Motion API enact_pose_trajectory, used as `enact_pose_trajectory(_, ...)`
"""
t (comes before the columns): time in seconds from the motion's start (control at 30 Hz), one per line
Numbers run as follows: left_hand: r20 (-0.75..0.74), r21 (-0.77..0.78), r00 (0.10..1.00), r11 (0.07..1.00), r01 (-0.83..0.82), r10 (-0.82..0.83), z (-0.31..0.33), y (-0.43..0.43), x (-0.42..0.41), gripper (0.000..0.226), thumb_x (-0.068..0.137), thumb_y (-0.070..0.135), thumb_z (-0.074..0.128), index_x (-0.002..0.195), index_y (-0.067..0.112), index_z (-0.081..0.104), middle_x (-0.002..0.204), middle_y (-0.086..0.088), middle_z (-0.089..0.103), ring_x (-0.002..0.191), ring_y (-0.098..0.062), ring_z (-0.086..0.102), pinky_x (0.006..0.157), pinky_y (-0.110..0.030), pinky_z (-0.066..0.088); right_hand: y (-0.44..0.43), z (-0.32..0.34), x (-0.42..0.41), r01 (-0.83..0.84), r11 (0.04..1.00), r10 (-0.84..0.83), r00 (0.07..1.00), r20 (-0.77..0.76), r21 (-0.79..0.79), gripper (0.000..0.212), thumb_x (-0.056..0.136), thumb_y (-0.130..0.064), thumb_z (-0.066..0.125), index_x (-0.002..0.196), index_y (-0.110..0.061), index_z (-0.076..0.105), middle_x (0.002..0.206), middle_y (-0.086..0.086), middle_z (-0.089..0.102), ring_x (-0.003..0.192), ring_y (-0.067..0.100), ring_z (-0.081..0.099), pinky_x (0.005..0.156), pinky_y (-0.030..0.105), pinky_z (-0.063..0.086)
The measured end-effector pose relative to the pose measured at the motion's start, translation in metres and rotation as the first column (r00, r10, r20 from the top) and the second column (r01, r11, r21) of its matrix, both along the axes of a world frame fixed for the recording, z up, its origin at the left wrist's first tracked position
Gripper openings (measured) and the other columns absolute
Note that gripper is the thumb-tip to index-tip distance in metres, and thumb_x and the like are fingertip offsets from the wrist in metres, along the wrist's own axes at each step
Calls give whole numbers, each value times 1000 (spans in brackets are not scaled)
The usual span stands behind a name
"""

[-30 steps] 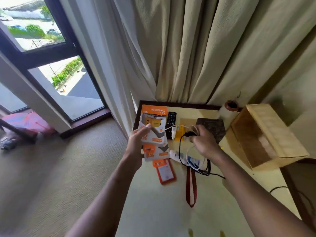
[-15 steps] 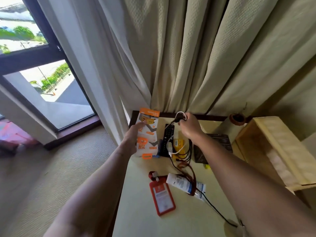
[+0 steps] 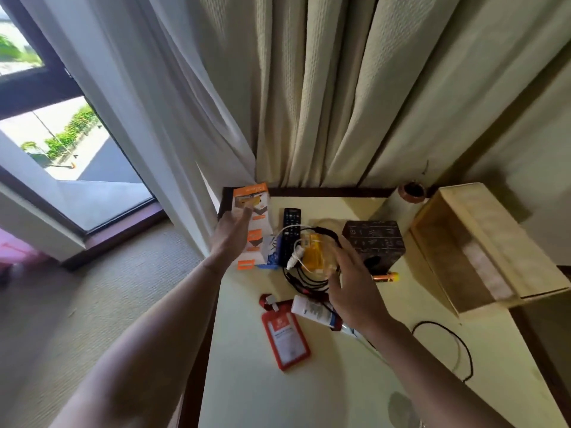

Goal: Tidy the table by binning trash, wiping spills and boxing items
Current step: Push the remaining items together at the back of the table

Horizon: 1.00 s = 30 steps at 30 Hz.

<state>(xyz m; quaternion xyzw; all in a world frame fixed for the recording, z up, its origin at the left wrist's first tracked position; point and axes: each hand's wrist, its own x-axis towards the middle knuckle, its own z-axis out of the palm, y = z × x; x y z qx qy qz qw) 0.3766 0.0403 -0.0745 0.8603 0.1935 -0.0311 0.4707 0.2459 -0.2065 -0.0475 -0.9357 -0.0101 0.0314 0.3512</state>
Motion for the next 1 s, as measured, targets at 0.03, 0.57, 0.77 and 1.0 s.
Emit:
enact_pose_trajectory(0.03,-6,38,999,998,52,-52,-4,1,0,50,94,79,40,98,36,63,84,9,71,73,-14,70,75,-35,57,-6,-3,-15,25,1000,-25,1000,4,-2,56,103,-12,48,156,-26,35,166,-6,19,154,11,17,113,21,25)
enact_pose_trajectory(0.57,-124,633,698,485,603,-706,7,-120,-166,45,88,19,56,133,21,58,144,-9,47,132,-31,43,105,-49,42,-110,-33,-237,-246,873,32,890,-454,-421,46,86,-43,48,127,-31,33,124,-4,31,123,22,35,107,37,20)
enact_pose_trajectory(0.77,-408,733,655,199,651,-636,-34,-142,-181,80,81,20,66,153,26,31,152,-15,33,146,-37,27,114,-66,30,-125,-32,-231,-171,933,33,917,-396,-317,48,90,-40,53,134,-30,34,130,-6,39,120,20,43,100,36,41)
enact_pose_trajectory(1.0,-468,791,653,49,610,-595,-32,-156,-177,69,89,26,66,151,19,38,148,-12,44,136,-34,43,108,-58,40,-131,-40,-176,116,968,-154,974,-165,-220,59,91,-36,62,144,-17,45,129,4,49,116,26,50,87,39,52)
